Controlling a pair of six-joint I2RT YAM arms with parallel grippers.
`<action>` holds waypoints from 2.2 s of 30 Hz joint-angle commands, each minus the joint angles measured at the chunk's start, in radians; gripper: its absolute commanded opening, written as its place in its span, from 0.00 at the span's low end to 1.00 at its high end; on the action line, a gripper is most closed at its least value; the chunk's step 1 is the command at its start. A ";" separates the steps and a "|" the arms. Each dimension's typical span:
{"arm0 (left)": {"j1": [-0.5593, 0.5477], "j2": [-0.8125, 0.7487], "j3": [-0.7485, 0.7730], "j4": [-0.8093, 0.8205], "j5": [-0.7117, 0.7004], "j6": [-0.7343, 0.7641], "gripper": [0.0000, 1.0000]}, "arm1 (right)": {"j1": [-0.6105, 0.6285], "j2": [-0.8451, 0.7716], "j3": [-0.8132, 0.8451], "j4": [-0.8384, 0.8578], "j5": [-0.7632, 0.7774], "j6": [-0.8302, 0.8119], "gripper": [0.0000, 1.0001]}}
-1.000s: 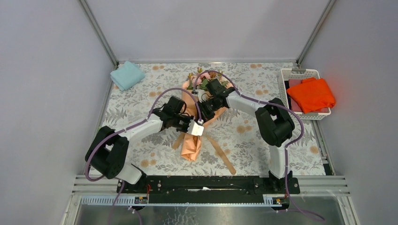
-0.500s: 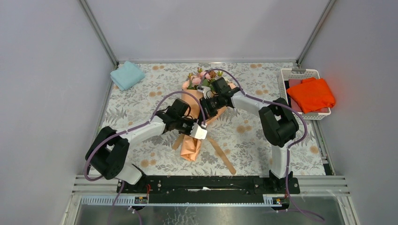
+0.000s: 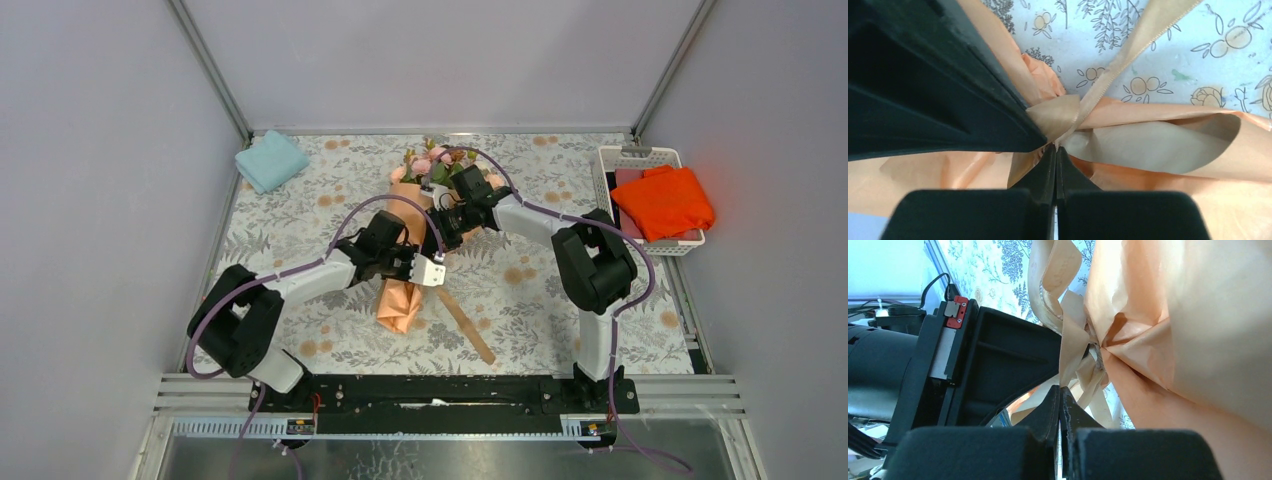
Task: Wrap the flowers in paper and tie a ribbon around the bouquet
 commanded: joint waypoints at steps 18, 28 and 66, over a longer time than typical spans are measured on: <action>0.020 -0.018 -0.025 0.159 0.006 -0.269 0.00 | -0.046 0.016 0.151 -0.030 0.141 -0.083 0.21; 0.020 -0.022 -0.041 0.166 0.016 -0.288 0.00 | 0.015 0.145 0.240 -0.211 0.111 -0.248 0.12; 0.140 -0.099 0.020 -0.056 0.261 -0.235 0.40 | 0.010 0.125 0.004 0.212 -0.260 -0.127 0.31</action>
